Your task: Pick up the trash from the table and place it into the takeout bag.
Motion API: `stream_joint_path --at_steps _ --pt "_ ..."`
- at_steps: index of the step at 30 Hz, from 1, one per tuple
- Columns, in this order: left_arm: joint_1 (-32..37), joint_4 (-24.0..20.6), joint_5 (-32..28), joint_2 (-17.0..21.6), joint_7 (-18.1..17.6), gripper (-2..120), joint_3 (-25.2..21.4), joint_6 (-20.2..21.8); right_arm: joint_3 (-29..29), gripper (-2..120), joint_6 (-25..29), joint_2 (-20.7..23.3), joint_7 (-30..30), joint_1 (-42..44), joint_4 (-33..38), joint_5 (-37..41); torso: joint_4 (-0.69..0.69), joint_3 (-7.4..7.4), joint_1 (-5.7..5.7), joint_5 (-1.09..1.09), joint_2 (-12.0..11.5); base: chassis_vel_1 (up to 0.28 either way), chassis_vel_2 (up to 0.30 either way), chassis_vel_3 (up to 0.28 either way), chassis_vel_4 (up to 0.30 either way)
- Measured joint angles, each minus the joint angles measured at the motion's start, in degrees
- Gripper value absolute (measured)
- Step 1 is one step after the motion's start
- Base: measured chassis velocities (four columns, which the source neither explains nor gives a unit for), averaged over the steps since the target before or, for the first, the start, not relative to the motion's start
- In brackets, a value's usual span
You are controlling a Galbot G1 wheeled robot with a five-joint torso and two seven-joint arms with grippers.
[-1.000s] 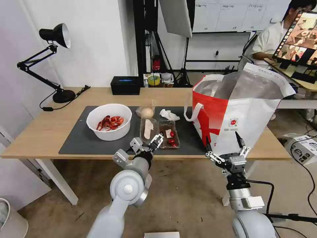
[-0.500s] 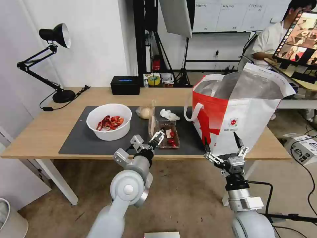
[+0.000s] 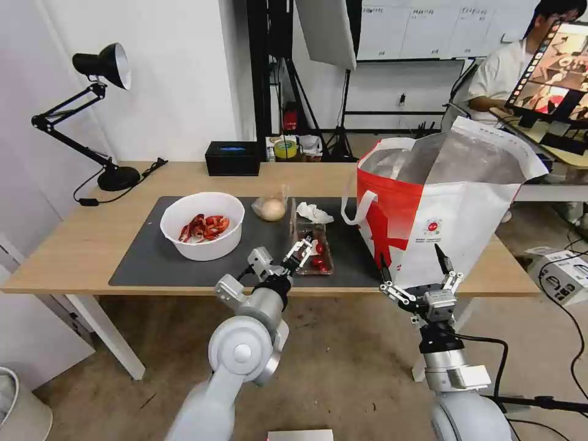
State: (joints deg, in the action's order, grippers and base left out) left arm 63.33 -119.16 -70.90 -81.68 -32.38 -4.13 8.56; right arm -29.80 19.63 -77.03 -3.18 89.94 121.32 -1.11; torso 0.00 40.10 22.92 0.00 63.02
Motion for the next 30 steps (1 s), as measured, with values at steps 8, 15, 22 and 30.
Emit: stream_joint_path --at_steps 8,15,22,30 --pt "0.0 0.9 1.6 -0.3 0.7 100 1.2 0.0 -0.1 100 0.6 -0.5 0.0 0.2 0.0 0.0 0.00 0.00 0.00 0.00 0.0 0.000 0.000 0.000 0.000" --pt "0.2 3.0 13.6 1.3 8.0 100 2.3 -2.1 -0.1 100 0.7 -0.6 0.1 0.1 0.0 0.0 0.00 0.00 0.00 0.00 0.0 0.000 0.000 0.000 0.000" --pt "-0.3 6.0 25.4 2.4 12.7 99 4.4 -4.1 -0.1 100 0.7 -1.0 0.2 0.1 -0.1 0.0 0.00 0.00 0.00 0.00 0.0 0.000 0.000 0.000 0.000" --pt "-1.7 10.3 32.7 3.0 15.5 74 6.4 -6.2 -0.1 100 0.7 -1.0 0.2 0.2 -0.2 0.0 0.00 0.00 0.00 0.00 0.0 0.000 0.000 0.000 0.000"
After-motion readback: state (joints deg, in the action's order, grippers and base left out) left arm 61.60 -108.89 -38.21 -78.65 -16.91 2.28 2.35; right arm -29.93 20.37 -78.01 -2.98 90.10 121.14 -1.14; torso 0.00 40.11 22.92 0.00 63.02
